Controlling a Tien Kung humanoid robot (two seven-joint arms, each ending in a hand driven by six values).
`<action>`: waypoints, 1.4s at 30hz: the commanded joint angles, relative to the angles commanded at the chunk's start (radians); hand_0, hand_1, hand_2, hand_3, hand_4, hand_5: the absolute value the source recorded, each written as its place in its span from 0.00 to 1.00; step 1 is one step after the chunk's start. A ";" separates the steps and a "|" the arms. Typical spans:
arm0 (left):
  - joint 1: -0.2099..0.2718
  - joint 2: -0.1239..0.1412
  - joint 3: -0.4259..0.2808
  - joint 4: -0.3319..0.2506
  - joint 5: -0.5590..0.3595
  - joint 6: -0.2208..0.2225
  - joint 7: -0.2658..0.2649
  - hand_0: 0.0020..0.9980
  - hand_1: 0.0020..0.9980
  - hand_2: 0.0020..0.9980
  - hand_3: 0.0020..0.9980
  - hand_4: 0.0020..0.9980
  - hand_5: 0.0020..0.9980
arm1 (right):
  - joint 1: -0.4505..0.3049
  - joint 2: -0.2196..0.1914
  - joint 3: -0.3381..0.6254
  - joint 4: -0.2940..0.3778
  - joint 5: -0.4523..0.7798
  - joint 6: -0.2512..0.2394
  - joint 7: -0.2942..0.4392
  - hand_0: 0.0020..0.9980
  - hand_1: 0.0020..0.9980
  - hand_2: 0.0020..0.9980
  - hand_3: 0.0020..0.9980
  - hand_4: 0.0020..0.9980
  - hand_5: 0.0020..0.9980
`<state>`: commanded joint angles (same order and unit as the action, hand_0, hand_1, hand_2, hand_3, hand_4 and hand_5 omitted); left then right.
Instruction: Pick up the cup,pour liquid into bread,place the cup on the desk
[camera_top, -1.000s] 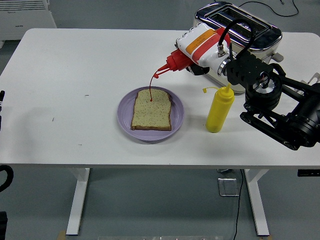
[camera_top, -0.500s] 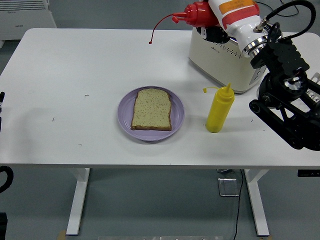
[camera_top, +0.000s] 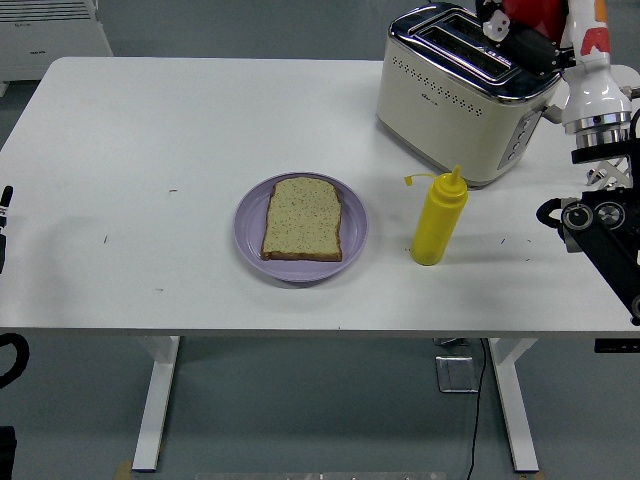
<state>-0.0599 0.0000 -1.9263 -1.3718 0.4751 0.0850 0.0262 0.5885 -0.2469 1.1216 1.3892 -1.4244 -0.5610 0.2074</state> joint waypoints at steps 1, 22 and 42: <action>0.000 0.000 0.001 0.001 0.000 0.000 0.000 0.78 0.73 0.73 0.67 0.52 0.94 | -0.015 -0.004 0.007 -0.001 0.039 -0.003 -0.001 0.08 0.11 0.25 0.38 0.70 0.28; 0.000 0.000 0.009 0.001 0.000 0.003 0.000 0.78 0.73 0.72 0.66 0.52 0.95 | -0.191 -0.063 0.105 -0.073 0.734 -0.059 0.060 0.10 0.12 0.26 0.38 0.70 0.28; -0.007 0.000 0.008 0.001 0.002 0.003 0.000 0.78 0.73 0.72 0.66 0.53 0.96 | -0.235 -0.037 0.056 -0.143 0.650 -0.084 0.187 0.10 0.12 0.26 0.38 0.68 0.27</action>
<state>-0.0667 0.0000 -1.9181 -1.3710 0.4773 0.0877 0.0260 0.3539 -0.2843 1.1773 1.2463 -0.7748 -0.6454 0.3947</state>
